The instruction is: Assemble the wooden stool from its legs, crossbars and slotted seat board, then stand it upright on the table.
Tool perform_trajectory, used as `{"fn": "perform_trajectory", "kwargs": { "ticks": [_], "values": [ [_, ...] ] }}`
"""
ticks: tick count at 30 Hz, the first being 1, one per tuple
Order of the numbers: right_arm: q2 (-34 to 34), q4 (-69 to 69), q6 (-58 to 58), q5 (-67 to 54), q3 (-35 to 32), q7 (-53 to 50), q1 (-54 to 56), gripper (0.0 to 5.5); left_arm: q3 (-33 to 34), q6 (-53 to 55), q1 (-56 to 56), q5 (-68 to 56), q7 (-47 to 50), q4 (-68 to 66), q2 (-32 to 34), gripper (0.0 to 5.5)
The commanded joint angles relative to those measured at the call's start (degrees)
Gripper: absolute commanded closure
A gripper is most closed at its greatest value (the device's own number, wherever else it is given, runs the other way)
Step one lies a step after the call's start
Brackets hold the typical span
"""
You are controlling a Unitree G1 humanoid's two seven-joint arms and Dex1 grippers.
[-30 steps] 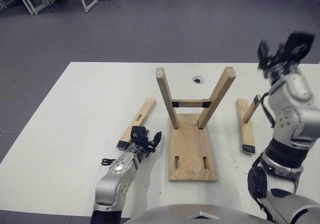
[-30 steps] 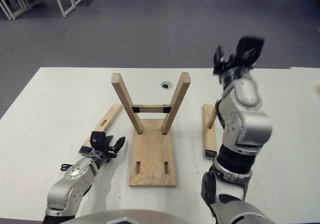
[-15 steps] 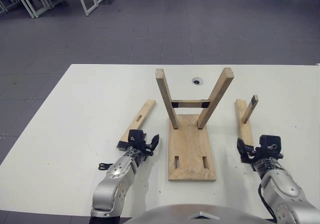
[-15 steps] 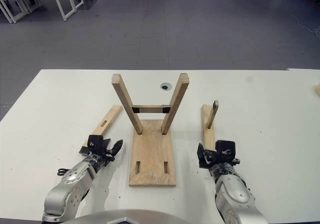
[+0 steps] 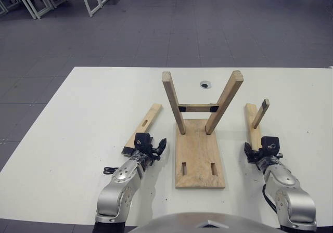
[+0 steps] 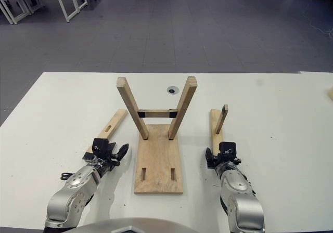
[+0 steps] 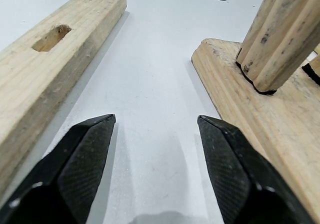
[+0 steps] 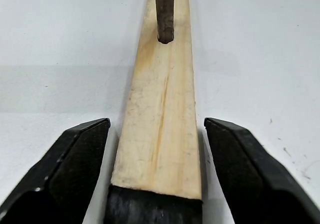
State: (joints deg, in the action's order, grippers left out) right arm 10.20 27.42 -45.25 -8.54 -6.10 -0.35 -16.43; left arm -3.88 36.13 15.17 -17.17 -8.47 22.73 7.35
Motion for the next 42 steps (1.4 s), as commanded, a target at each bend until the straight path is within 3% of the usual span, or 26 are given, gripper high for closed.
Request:
{"fn": "perform_trajectory", "kwargs": {
  "ticks": [1, 4, 8, 10, 13, 15, 18, 20, 22, 25, 29, 33, 42],
  "values": [
    [0.0, -2.6, -5.9, 0.3, 0.6, 0.5, -4.1, 2.78, 0.2, 1.0, 0.4, 0.7, 0.2, -0.1, 0.5, 2.45],
    [0.4, -3.1, -6.1, 0.4, 0.2, 1.0, -4.4, 3.40, 0.2, 1.0, 0.2, 1.1, 0.6, -0.3, 0.5, 2.45],
    [0.7, -4.5, -4.8, -0.2, -1.5, 2.0, -3.2, 3.48, 0.3, 1.2, -0.1, 1.3, 0.7, -0.3, 0.5, 2.45],
    [1.7, -4.8, 0.3, -1.4, -5.2, 3.5, -0.2, 3.48, 1.6, 3.1, -0.8, -0.6, -0.8, 0.5, 1.4, 2.45],
    [5.6, -5.4, 1.5, -6.9, -15.2, 5.9, 9.6, 3.48, 8.6, 13.1, -4.5, -14.3, -8.0, 5.4, 4.9, 2.45],
    [7.0, -3.0, -0.4, -18.9, -22.0, 11.6, 15.6, 3.48, 14.1, 18.2, -7.8, -26.7, -18.2, 8.2, 12.0, 2.45],
    [12.9, -0.3, -10.7, -49.5, -32.1, 23.4, 17.1, 3.48, 23.9, 28.6, -11.8, -49.3, -31.6, 5.0, 23.5, 2.45],
    [18.7, -3.8, -15.8, -70.5, -37.6, 30.0, 14.6, 3.48, 25.3, 31.5, -14.4, -56.2, -34.7, 3.0, 27.6, 2.26],
    [21.8, -6.5, -16.4, -83.0, -39.7, 31.6, 14.1, 3.48, 24.0, 32.2, -16.2, -59.1, -33.8, 2.3, 27.9, 1.97],
    [23.4, -5.1, -15.8, -91.3, -36.8, 31.0, 13.1, 3.48, 20.3, 32.4, -16.2, -62.3, -29.9, 2.6, 25.1, 1.77],
    [22.8, 2.4, -11.7, -103.4, -25.0, 25.9, 13.8, 3.48, 14.5, 32.1, -17.2, -69.5, -25.1, 3.3, 21.7, 1.77],
    [24.2, 5.3, -12.8, -100.4, -13.1, 25.7, 14.0, 3.48, 10.8, 30.6, -20.4, -74.6, -20.4, 3.3, 21.9, 1.77],
    [26.2, 6.7, -13.1, -85.7, -1.7, 33.8, 13.0, 3.48, 7.2, 27.5, -24.2, -82.5, -14.5, 1.9, 24.0, 1.77]
  ]
}}
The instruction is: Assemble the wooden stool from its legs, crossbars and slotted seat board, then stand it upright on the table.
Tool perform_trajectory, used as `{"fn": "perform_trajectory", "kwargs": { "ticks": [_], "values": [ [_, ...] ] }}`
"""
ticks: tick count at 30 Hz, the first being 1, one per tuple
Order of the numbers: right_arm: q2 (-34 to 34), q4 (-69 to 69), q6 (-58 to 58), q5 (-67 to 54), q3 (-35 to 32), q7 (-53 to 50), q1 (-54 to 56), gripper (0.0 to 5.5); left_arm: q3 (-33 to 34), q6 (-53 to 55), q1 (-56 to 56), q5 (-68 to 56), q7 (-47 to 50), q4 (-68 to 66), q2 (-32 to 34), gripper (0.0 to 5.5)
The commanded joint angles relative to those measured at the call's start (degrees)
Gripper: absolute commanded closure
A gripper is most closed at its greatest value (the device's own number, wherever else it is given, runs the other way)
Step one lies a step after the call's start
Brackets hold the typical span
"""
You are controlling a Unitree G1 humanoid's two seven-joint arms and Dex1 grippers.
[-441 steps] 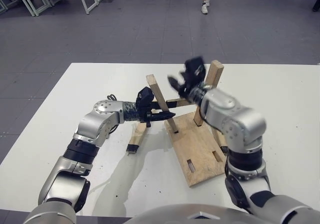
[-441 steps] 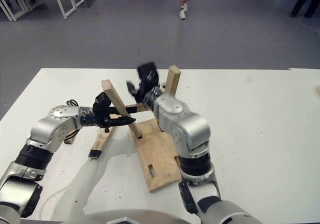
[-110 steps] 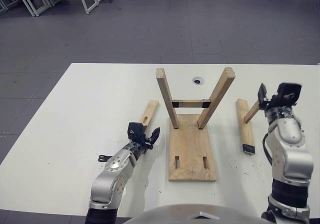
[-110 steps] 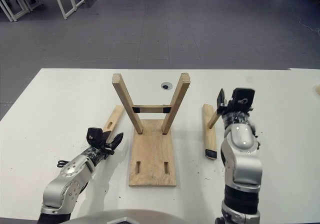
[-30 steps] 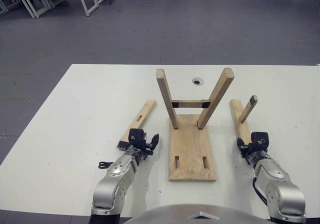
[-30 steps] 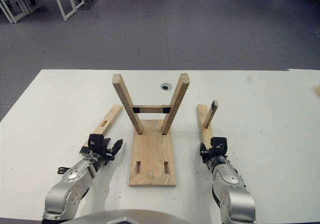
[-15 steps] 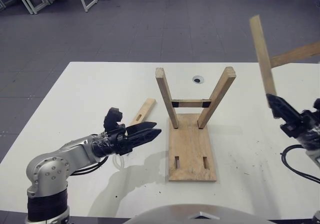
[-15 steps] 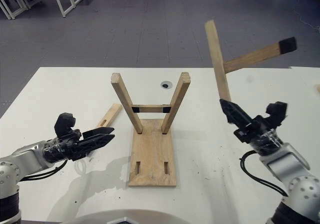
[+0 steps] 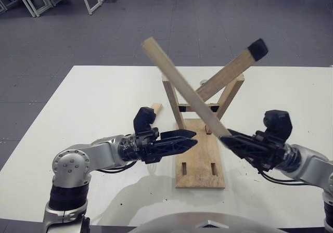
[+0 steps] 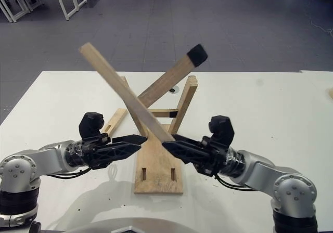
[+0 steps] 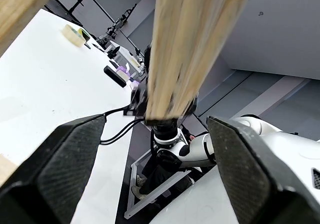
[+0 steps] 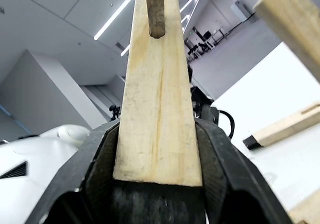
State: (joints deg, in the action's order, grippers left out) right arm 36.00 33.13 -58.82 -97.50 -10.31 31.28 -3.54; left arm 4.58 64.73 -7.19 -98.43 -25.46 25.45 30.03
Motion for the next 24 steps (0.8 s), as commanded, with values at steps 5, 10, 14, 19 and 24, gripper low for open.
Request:
{"fn": "perform_trajectory", "kwargs": {
  "ticks": [5, 10, 14, 19, 24],
  "values": [
    [0.5, 1.0, 1.2, 8.6, 5.3, 5.1, -0.6, 3.48, -2.4, -2.1, -2.2, -2.1, 3.5, -1.2, 2.3, 1.77],
    [0.3, 1.0, 2.4, 10.9, 7.0, 5.7, -0.6, 3.48, -3.4, -2.7, -2.8, -4.5, 4.5, -2.9, 3.3, 2.20],
    [0.5, 1.2, 3.1, 13.4, 8.3, 6.4, -0.8, 3.48, -3.3, -6.0, -2.9, -8.5, 8.2, -4.0, 1.5, 2.90],
    [-0.1, 1.5, 4.7, 16.8, 10.4, 6.2, -0.6, 3.48, -4.8, -10.8, -2.2, -13.8, 13.4, -2.4, -1.1, 3.23],
    [0.6, 0.8, 5.8, 17.6, 10.3, 6.0, -0.1, 3.48, -4.7, -10.8, -1.5, -14.1, 12.6, -1.3, -0.6, 3.23]
  ]
}}
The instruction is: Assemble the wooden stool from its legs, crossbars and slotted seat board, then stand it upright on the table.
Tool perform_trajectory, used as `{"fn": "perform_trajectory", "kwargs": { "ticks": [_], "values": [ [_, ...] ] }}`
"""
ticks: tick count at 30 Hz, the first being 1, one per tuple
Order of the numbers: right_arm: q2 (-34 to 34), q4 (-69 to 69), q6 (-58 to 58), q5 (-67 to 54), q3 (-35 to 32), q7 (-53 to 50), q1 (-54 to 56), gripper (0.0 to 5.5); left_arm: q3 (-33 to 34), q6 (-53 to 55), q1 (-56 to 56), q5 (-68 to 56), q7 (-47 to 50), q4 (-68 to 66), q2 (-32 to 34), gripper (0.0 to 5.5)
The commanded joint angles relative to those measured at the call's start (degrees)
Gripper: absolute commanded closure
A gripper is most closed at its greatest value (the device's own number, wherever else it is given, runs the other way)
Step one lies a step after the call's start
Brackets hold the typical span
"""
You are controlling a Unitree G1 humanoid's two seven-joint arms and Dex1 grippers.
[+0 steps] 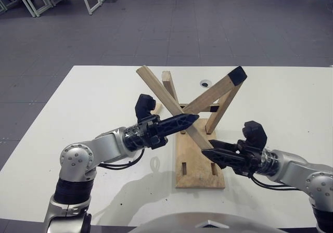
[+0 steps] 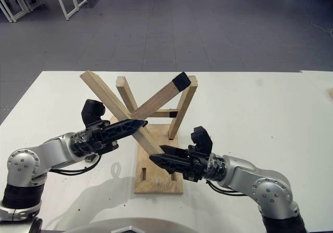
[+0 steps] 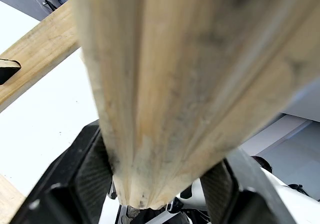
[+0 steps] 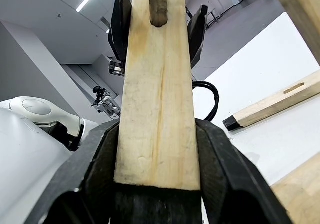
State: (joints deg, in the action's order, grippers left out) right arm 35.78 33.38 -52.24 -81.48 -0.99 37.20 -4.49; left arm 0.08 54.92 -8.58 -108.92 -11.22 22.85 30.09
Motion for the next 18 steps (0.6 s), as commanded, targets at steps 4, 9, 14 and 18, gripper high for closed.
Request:
{"fn": "perform_trajectory", "kwargs": {
  "ticks": [4, 9, 14, 18],
  "values": [
    [2.3, -1.4, -3.2, -5.2, -0.1, -3.2, 1.8, 3.48, 0.8, -0.8, -0.3, -1.0, -3.5, 0.3, -0.1, 3.23],
    [6.2, -2.2, -4.4, -8.2, -3.5, -1.7, 2.2, 2.36, 2.5, -1.6, -0.3, 2.8, -4.7, -1.6, 0.9, 3.37],
    [10.0, -3.0, -3.9, -3.2, -7.0, -1.5, 0.8, 1.55, 5.7, -2.4, 0.6, 10.4, -8.9, -0.9, 3.1, 3.42],
    [11.5, -1.2, -1.7, 13.2, -4.0, -7.2, -3.9, 1.55, 4.6, -2.0, 3.9, 26.2, -22.2, 5.9, 10.5, 3.43]
  ]
}}
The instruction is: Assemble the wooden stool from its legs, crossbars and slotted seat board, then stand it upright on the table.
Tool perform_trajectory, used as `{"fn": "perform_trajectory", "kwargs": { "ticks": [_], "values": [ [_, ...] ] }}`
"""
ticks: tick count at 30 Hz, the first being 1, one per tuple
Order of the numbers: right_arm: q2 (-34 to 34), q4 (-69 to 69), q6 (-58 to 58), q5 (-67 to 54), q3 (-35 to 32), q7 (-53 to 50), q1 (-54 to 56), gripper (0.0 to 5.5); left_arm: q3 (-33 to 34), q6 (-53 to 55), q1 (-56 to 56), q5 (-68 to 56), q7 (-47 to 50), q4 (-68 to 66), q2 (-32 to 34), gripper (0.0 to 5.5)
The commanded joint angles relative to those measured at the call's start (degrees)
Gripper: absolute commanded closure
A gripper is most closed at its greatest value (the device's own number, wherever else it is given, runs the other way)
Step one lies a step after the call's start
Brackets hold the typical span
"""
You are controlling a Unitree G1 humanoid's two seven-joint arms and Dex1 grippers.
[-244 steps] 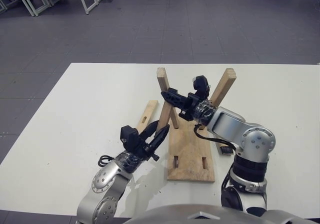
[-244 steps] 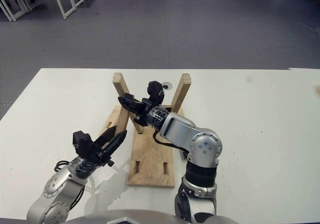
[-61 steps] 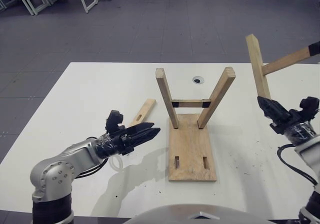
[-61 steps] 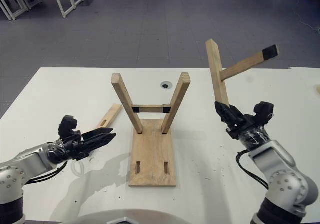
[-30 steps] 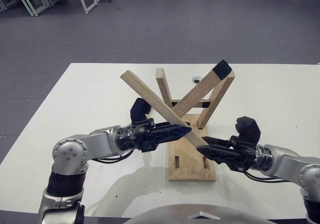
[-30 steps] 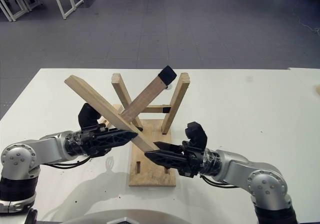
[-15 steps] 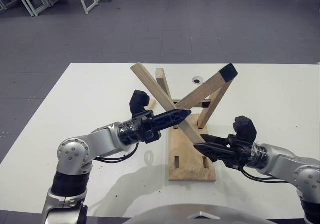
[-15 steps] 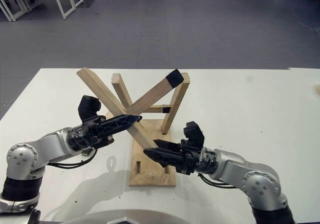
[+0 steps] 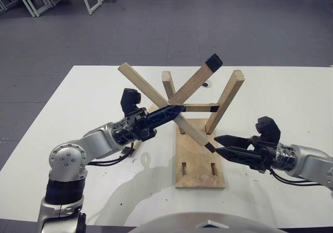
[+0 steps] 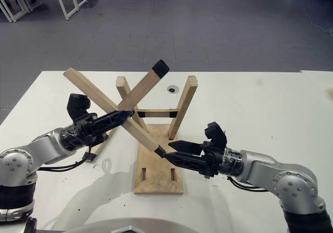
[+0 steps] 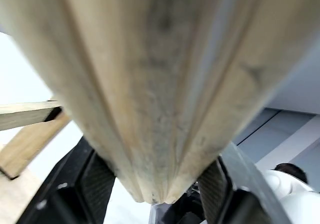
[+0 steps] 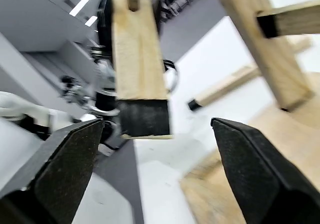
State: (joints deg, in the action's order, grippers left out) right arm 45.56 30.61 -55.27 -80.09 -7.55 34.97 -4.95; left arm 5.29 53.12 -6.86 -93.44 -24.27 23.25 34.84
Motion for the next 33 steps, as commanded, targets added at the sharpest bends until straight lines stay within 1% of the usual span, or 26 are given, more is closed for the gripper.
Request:
{"fn": "perform_trajectory", "kwargs": {
  "ticks": [1, 3, 4, 7, 9, 13, 16, 20, 24, 28, 33],
  "values": [
    [2.5, 2.7, 2.2, 17.5, 4.6, -6.7, -4.9, 1.55, -0.5, -2.1, 3.5, 14.5, -12.9, 7.0, 6.5, 3.44],
    [4.3, 5.3, 3.3, 27.5, 9.1, -9.5, -7.6, 1.55, -1.1, -6.1, 5.8, 21.8, -19.0, 8.2, 7.3, 3.44],
    [4.8, 6.7, 3.7, 31.6, 11.5, -10.9, -8.5, 1.55, -1.5, -7.7, 6.1, 24.7, -20.0, 8.0, 7.0, 3.44],
    [3.9, 9.9, 3.3, 37.0, 15.5, -12.2, -9.3, 1.55, -2.7, -11.9, 6.3, 30.8, -22.7, 7.6, 5.0, 3.44],
    [3.5, 10.1, 3.0, 39.6, 16.7, -12.6, -8.9, 1.55, -3.7, -13.4, 7.0, 32.6, -24.2, 7.9, 3.8, 3.44],
    [2.5, 9.4, 2.6, 43.0, 17.1, -13.2, -8.4, 1.55, -7.5, -17.6, 9.2, 41.0, -29.7, 7.1, 5.1, 3.44],
    [2.3, 9.2, 2.4, 44.1, 17.2, -12.4, -8.5, 1.55, -7.9, -20.6, 11.1, 45.5, -31.9, 5.8, 5.4, 3.44],
    [4.0, 7.5, 2.3, 45.5, 18.4, -8.3, -6.5, 1.55, -5.4, -22.7, 14.3, 46.1, -27.9, 10.0, 2.5, 3.44],
    [3.9, 8.0, 2.6, 47.3, 18.6, -7.7, -8.3, 1.55, -4.3, -23.0, 15.2, 46.3, -27.0, 11.6, 2.2, 3.44],
    [3.5, 8.4, 2.4, 48.1, 18.4, -7.3, -8.7, 1.55, -4.4, -23.7, 14.7, 47.9, -27.1, 10.6, 1.8, 3.44],
    [2.2, 8.6, 2.6, 49.0, 17.4, -8.7, -10.3, 1.55, -6.5, -24.3, 11.4, 49.3, -28.8, 7.7, 1.0, 3.44]
  ]
}}
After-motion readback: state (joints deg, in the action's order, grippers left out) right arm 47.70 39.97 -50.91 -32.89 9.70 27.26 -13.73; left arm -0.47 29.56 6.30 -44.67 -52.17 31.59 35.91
